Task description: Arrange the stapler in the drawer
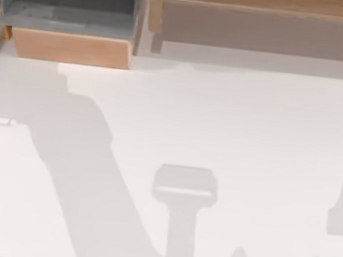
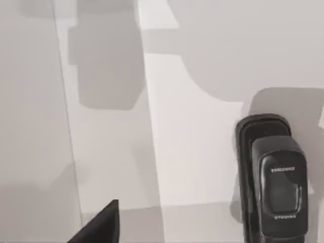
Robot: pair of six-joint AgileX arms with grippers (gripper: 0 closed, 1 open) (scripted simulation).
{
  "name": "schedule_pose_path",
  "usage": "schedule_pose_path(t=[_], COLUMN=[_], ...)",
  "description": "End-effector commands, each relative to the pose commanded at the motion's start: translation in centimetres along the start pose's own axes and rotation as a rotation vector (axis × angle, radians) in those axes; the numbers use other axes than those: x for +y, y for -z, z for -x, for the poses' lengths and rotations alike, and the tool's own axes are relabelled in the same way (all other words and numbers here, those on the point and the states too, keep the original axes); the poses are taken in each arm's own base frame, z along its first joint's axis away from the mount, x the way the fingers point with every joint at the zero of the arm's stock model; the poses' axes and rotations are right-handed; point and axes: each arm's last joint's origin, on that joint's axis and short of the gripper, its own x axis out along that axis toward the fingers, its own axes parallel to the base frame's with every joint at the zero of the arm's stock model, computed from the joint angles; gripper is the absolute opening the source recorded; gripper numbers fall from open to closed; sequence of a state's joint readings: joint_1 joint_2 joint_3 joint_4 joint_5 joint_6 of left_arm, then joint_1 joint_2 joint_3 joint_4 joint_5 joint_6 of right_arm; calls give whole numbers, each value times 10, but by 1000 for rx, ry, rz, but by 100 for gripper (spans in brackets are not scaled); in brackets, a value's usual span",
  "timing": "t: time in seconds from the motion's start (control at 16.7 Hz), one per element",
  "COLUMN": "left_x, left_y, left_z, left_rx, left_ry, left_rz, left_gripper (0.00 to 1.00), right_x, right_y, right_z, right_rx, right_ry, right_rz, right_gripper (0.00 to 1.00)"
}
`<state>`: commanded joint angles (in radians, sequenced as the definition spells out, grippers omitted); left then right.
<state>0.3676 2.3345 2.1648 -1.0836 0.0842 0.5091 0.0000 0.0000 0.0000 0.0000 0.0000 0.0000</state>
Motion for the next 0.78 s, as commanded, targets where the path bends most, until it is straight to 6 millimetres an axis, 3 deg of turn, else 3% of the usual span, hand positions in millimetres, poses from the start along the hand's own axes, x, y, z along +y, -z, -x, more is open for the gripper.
schedule_pose_path(t=[0.18, 0.42, 0.6, 0.78], left_x=[25, 68, 94, 105], left_y=[13, 52, 94, 140], left_z=[36, 63, 63, 44], left_rx=[-199, -398, -462, -472], left_ry=[-93, -319, -520, -692], left_rz=[-108, -285, -435, -589], left_gripper=[100, 100, 100, 100], right_x=[0, 0, 0, 0], right_y=[0, 0, 0, 0], right_z=[0, 0, 0, 0], right_rx=[0, 0, 0, 0], right_ry=[0, 0, 0, 0], right_rz=[0, 0, 0, 0], right_gripper=[100, 100, 100, 100])
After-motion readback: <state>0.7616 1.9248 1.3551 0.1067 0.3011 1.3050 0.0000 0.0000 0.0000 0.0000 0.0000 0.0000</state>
